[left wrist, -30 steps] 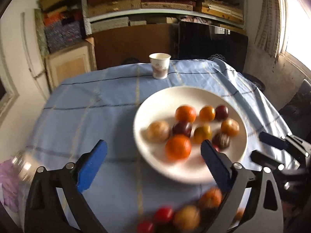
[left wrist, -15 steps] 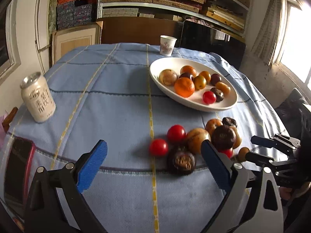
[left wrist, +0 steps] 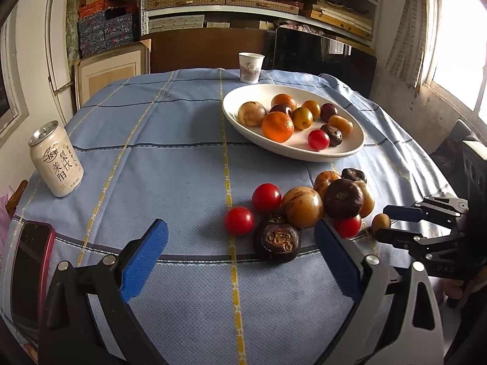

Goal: Organize fruits
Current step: 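Grasp a small brown round fruit with the right tool while the left tool grasps the carved dark fruit, then lower both fruits onto the white plate and open both tools, then grasp a dark purple fruit with the right tool, then lift the dark purple fruit with the right tool while the left tool grasps a red tomato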

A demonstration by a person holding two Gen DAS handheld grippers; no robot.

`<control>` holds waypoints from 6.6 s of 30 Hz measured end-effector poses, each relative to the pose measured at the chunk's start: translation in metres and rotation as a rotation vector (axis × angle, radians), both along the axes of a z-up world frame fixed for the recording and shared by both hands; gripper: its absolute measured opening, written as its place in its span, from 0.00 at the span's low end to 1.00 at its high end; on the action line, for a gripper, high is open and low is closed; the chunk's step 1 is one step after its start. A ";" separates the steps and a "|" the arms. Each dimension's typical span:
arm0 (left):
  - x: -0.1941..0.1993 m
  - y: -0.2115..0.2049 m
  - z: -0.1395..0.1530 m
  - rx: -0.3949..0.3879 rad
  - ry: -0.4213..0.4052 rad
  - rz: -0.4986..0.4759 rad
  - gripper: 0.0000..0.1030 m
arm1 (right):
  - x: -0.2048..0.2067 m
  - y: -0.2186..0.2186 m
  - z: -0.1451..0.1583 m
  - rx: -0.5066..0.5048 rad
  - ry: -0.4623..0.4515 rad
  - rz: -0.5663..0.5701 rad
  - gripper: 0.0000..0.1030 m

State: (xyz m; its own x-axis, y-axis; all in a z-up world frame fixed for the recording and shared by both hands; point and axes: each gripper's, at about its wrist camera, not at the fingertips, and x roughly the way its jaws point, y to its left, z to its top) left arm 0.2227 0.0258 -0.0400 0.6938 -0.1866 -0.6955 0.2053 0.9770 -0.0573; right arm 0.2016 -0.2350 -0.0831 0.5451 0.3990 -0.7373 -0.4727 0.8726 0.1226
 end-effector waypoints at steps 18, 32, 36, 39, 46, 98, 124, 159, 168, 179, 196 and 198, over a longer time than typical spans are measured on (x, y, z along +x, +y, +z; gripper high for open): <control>0.003 0.001 -0.003 0.008 0.008 0.012 0.92 | 0.002 0.000 -0.005 -0.010 0.027 -0.009 0.29; 0.007 -0.023 -0.024 -0.011 0.131 -0.142 0.54 | 0.010 -0.030 0.006 0.128 0.011 -0.116 0.29; 0.013 -0.025 -0.031 -0.021 0.168 -0.143 0.49 | 0.011 -0.030 0.007 0.127 0.010 -0.116 0.29; 0.016 -0.025 -0.031 -0.026 0.173 -0.129 0.48 | 0.010 -0.030 0.007 0.131 0.008 -0.114 0.29; 0.026 -0.029 -0.034 -0.019 0.199 -0.114 0.47 | 0.008 -0.030 0.008 0.139 0.004 -0.113 0.29; 0.146 -0.083 0.044 -0.006 0.044 -0.154 0.41 | 0.130 -0.036 0.045 0.231 -0.060 -0.293 0.28; 0.076 -0.011 0.044 0.023 -0.080 0.047 0.85 | 0.082 -0.037 0.042 0.213 -0.076 -0.212 0.34; 0.036 0.032 0.012 -0.063 0.017 0.110 0.85 | 0.082 -0.016 -0.008 0.169 0.113 -0.172 0.41; 0.037 0.033 0.010 -0.029 0.010 0.129 0.85 | 0.076 -0.019 -0.001 0.195 0.098 -0.195 0.39; 0.033 -0.002 -0.011 0.070 0.060 -0.048 0.66 | 0.061 -0.041 0.021 0.316 0.036 -0.218 0.39; 0.042 -0.009 -0.032 0.078 0.142 -0.075 0.35 | 0.058 -0.044 0.021 0.314 0.032 -0.227 0.39; 0.043 -0.009 -0.033 0.078 0.147 -0.074 0.34 | 0.058 -0.043 0.021 0.311 0.031 -0.226 0.39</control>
State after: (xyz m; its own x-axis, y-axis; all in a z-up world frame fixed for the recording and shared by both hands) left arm 0.2655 0.0171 -0.0733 0.5702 -0.1747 -0.8027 0.2718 0.9622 -0.0163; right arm 0.2594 -0.2785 -0.0620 0.6240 0.4787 -0.6176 -0.2645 0.8731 0.4095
